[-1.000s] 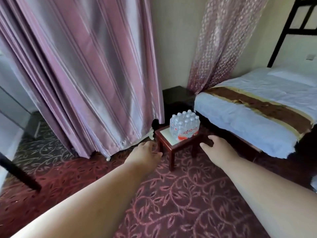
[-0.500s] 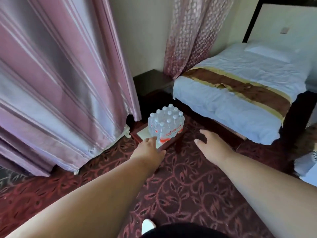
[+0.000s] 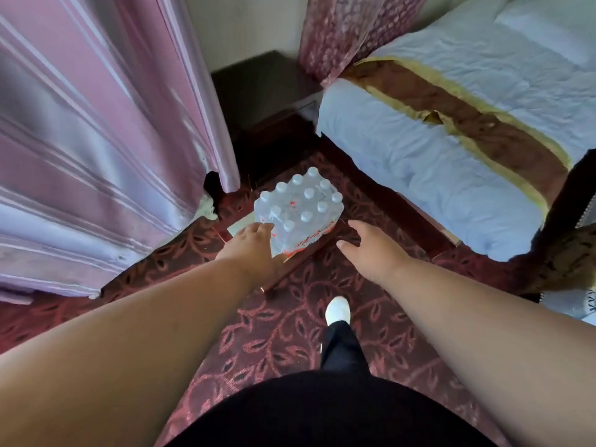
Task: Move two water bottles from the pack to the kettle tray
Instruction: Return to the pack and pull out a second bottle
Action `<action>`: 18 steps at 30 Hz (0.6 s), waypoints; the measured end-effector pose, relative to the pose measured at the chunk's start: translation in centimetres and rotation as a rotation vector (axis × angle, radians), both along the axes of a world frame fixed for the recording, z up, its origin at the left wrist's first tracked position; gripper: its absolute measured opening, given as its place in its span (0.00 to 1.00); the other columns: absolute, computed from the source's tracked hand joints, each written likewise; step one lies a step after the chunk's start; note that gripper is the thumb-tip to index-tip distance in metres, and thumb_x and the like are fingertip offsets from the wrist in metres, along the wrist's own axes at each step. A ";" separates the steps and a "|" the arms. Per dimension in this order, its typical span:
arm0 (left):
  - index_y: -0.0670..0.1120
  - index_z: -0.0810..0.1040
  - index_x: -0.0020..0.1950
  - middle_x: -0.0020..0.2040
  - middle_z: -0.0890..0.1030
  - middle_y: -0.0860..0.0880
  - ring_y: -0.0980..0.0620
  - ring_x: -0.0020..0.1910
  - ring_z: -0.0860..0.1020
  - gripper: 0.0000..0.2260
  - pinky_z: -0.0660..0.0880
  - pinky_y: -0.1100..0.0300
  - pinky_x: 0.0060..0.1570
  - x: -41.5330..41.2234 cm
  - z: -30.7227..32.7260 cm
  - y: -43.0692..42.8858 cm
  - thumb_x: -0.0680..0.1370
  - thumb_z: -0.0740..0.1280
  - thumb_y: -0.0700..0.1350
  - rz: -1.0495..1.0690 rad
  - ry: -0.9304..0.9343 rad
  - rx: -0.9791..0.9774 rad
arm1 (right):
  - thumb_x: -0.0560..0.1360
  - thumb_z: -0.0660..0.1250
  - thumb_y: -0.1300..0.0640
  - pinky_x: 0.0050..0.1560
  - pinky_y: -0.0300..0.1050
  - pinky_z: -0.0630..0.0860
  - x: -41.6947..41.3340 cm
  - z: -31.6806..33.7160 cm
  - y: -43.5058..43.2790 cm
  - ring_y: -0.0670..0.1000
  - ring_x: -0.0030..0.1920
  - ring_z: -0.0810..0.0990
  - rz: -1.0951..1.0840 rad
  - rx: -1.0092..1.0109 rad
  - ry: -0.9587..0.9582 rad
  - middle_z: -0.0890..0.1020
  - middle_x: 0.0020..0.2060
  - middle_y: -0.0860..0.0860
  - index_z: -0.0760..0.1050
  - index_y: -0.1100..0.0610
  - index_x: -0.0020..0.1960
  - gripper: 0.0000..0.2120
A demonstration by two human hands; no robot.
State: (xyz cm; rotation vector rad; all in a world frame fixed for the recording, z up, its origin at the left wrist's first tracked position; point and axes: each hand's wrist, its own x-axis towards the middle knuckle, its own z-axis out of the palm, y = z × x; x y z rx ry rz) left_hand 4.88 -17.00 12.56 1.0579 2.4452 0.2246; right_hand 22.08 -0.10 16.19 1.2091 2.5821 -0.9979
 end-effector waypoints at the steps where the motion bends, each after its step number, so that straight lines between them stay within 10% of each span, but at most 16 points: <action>1: 0.49 0.56 0.79 0.78 0.61 0.47 0.45 0.75 0.60 0.36 0.63 0.47 0.70 -0.9 -1.0 1.2 0.76 0.65 0.61 0.009 0.000 -0.017 | 0.78 0.67 0.46 0.52 0.40 0.69 -1.3 -0.8 1.3 0.54 0.59 0.80 0.035 -0.014 -0.009 0.81 0.61 0.50 0.72 0.50 0.71 0.23; 4: 0.49 0.55 0.79 0.78 0.60 0.47 0.45 0.76 0.59 0.36 0.62 0.48 0.70 -3.2 -4.0 5.1 0.77 0.66 0.60 0.058 -0.016 -0.058 | 0.77 0.66 0.46 0.47 0.42 0.75 -5.5 -3.2 5.8 0.49 0.49 0.82 0.195 -0.045 -0.055 0.82 0.49 0.44 0.74 0.47 0.67 0.18; 18: 0.53 0.37 0.79 0.80 0.37 0.46 0.43 0.77 0.36 0.46 0.44 0.36 0.73 -8.6 -14.9 19.3 0.75 0.63 0.67 0.087 -0.049 -0.203 | 0.81 0.59 0.46 0.56 0.48 0.76 -22.1 -14.9 17.4 0.57 0.59 0.78 0.535 0.015 -0.400 0.78 0.64 0.53 0.66 0.47 0.76 0.23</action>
